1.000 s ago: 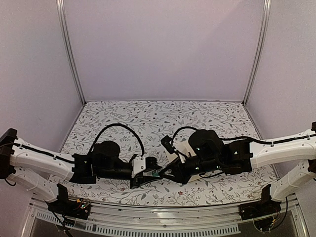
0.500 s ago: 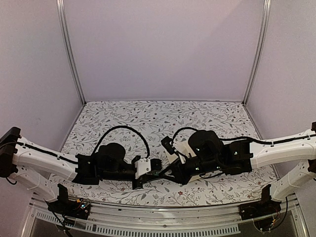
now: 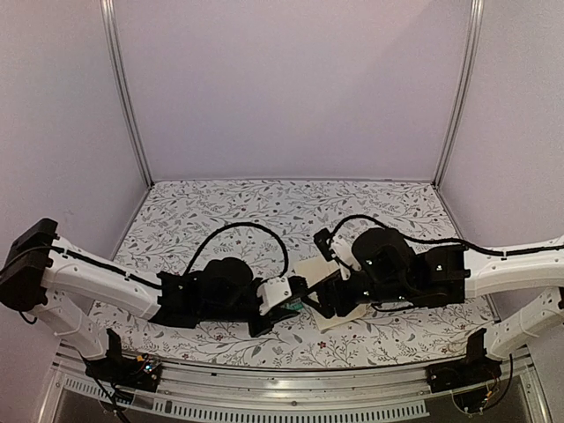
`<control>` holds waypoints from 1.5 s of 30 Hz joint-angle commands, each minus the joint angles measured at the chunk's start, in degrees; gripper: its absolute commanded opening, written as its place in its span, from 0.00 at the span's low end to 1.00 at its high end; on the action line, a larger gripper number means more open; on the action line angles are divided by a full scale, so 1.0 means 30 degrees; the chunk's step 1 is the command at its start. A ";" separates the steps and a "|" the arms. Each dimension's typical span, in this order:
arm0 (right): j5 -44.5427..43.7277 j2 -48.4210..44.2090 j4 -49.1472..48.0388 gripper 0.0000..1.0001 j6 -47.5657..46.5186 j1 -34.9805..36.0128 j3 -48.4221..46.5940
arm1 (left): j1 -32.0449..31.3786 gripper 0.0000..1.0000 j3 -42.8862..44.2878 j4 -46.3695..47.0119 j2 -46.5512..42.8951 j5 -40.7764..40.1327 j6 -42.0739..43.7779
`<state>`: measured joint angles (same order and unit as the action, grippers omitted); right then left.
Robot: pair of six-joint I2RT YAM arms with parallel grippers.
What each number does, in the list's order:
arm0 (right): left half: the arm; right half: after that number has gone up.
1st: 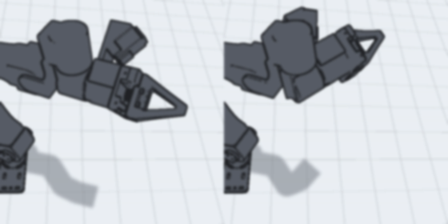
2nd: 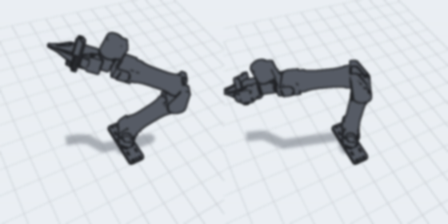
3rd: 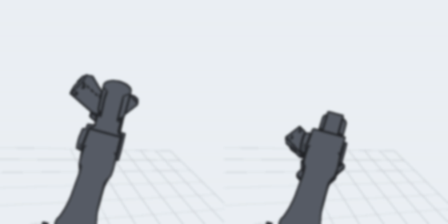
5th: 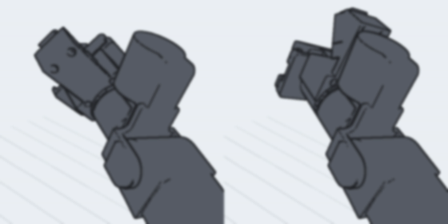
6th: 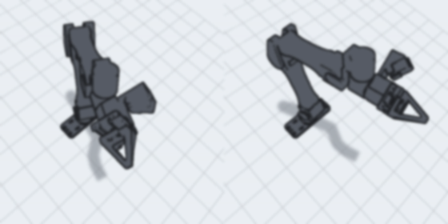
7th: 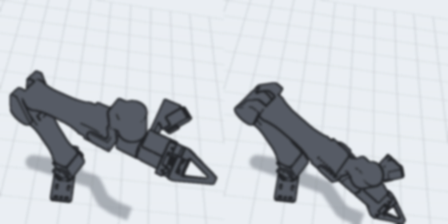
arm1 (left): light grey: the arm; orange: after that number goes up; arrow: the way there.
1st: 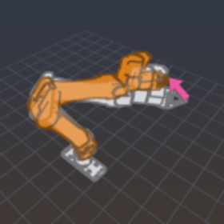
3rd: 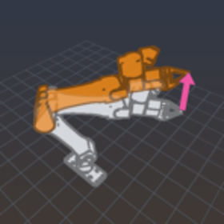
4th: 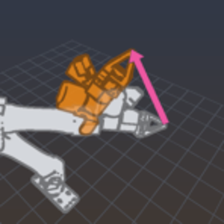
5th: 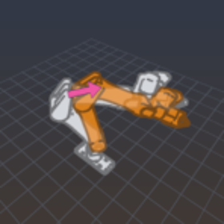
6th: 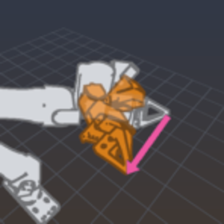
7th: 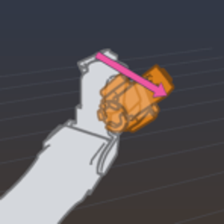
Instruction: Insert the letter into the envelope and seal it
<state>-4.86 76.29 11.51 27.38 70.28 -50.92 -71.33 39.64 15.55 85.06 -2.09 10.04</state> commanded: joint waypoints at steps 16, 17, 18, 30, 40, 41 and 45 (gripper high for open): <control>-0.8510 -0.4567 0.1555 0.92 0.2679 -0.0165 0.4420 | 0.3046 0.15 0.1053 -0.8231 0.3058 -0.3850 -1.1219; -0.8661 -0.4592 0.1555 0.92 0.2681 -0.0165 0.4479 | 0.3171 0.15 0.1007 -0.8179 0.3113 -0.3677 -1.1348; -0.8834 -0.4640 0.1573 0.92 0.2667 -0.0158 0.4530 | 0.3242 0.17 0.1004 -0.8147 0.3149 -0.3590 -1.1489; -0.9600 -0.5977 0.1705 0.95 0.2630 -0.0165 0.5352 | 0.3356 0.55 0.1325 -0.8642 0.3725 -0.3731 -1.1950; -0.9684 -0.6427 0.1113 0.95 0.2765 -0.0642 0.5723 | 0.3353 0.58 0.1974 -0.8512 0.3338 -0.4021 -1.1583; -0.9486 -0.6507 0.0732 0.95 0.2769 -0.0858 0.5857 | 0.3338 0.60 0.2118 -0.8471 0.3258 -0.4047 -1.1478; -0.7378 -0.7061 -0.0823 0.92 0.2178 -0.3023 0.6772 | 0.3353 0.66 0.2851 -0.8227 0.2997 -0.3885 -1.0762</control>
<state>-31.55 57.10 14.31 34.85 66.72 -33.04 -61.80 45.12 -9.47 95.22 -13.63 -24.36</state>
